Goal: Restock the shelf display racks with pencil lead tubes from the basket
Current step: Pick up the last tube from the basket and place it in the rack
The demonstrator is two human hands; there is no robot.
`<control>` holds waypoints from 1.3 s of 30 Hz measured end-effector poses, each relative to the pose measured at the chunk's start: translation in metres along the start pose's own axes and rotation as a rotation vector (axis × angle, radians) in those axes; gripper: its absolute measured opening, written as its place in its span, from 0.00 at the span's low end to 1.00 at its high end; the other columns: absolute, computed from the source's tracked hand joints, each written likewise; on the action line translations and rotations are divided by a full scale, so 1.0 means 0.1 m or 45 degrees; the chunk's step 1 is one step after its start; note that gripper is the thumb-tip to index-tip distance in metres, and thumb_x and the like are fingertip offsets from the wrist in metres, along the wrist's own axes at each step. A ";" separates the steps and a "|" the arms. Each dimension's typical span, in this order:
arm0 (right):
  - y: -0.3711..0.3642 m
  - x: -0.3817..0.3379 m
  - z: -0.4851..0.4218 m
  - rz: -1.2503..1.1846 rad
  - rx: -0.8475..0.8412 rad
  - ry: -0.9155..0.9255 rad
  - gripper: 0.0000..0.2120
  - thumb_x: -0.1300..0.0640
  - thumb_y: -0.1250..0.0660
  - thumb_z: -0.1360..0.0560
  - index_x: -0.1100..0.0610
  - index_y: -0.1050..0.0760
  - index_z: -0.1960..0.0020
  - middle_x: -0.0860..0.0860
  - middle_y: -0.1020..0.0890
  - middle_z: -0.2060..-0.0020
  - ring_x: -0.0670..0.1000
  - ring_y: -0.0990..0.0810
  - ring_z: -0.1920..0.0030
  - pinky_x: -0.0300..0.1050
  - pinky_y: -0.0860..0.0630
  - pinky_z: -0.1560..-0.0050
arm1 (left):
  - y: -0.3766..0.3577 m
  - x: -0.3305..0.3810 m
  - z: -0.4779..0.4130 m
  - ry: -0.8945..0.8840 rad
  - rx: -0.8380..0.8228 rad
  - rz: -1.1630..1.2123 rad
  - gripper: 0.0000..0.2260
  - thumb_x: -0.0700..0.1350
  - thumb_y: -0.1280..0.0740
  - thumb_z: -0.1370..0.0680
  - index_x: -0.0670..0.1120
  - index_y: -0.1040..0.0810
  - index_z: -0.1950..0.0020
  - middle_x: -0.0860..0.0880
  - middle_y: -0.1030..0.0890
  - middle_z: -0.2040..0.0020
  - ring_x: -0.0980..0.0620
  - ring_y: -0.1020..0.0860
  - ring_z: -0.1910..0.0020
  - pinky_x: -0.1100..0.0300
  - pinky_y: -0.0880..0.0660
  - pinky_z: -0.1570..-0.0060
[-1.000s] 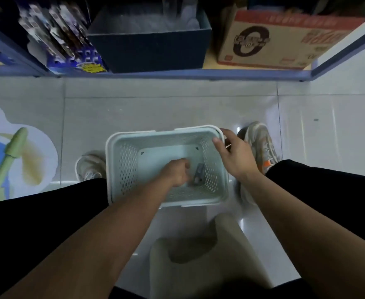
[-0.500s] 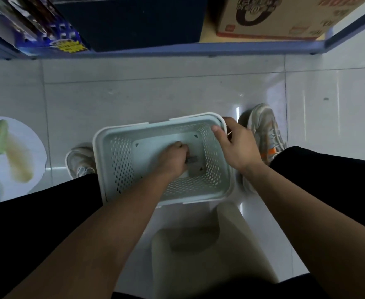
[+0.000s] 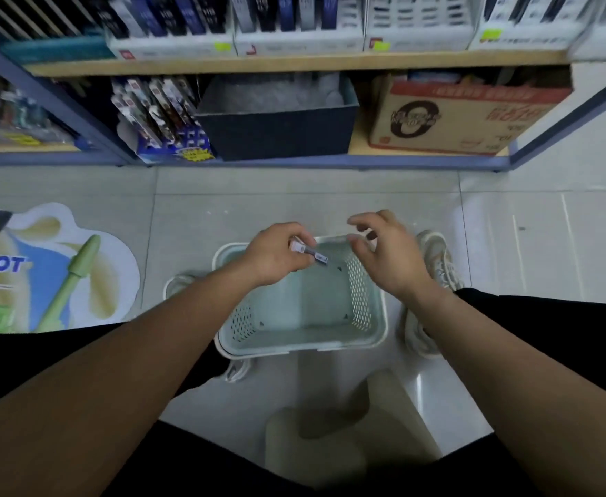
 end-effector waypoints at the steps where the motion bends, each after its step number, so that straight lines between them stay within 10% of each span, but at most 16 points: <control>1: 0.03 -0.19 -0.01 -0.094 -0.044 0.054 0.11 0.55 0.31 0.22 0.52 0.21 0.40 0.51 0.22 0.48 0.49 0.20 0.55 0.47 0.22 0.48 | 0.14 0.10 0.10 -0.011 0.045 0.066 0.06 0.41 0.25 0.26 0.49 0.19 0.51 0.50 0.19 0.59 0.54 0.23 0.65 0.63 0.27 0.65; 7: 0.16 -1.13 0.01 -0.271 -0.177 0.348 0.12 0.57 0.25 0.27 0.50 0.20 0.44 0.43 0.24 0.52 0.41 0.20 0.56 0.30 0.26 0.53 | 0.80 0.57 0.64 -0.039 0.197 0.504 0.05 0.40 0.27 0.24 0.44 0.19 0.49 0.46 0.17 0.63 0.54 0.20 0.70 0.63 0.24 0.66; 18: 0.45 -1.92 -0.24 -0.844 -0.312 0.216 0.07 0.65 0.33 0.21 0.55 0.20 0.51 0.55 0.14 0.61 0.52 0.16 0.65 0.44 0.21 0.60 | 1.52 0.97 1.10 -0.222 0.404 0.706 0.04 0.38 0.28 0.23 0.44 0.20 0.50 0.52 0.17 0.62 0.55 0.19 0.64 0.62 0.21 0.64; 28: 0.71 -1.93 -0.79 0.028 -0.297 0.321 0.07 0.52 0.32 0.22 0.50 0.18 0.45 0.39 0.18 0.57 0.36 0.21 0.55 0.24 0.32 0.54 | 2.59 0.94 0.73 -0.179 0.698 0.176 0.09 0.36 0.26 0.25 0.45 0.24 0.51 0.46 0.16 0.61 0.45 0.18 0.65 0.46 0.20 0.59; 39: 1.03 -2.00 -1.89 0.579 -0.218 0.513 0.12 0.51 0.36 0.19 0.51 0.22 0.38 0.43 0.25 0.46 0.43 0.27 0.50 0.38 0.33 0.50 | 3.42 1.10 -0.38 -0.349 0.958 0.004 0.03 0.44 0.25 0.24 0.49 0.18 0.56 0.46 0.16 0.56 0.49 0.18 0.55 0.52 0.19 0.50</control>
Point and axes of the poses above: each hand's wrist, its own z-axis away from the middle knuckle, its own y-axis out of the back of the hand, x = y × z, the point moved 5 cm from there along -z, towards the middle knuckle
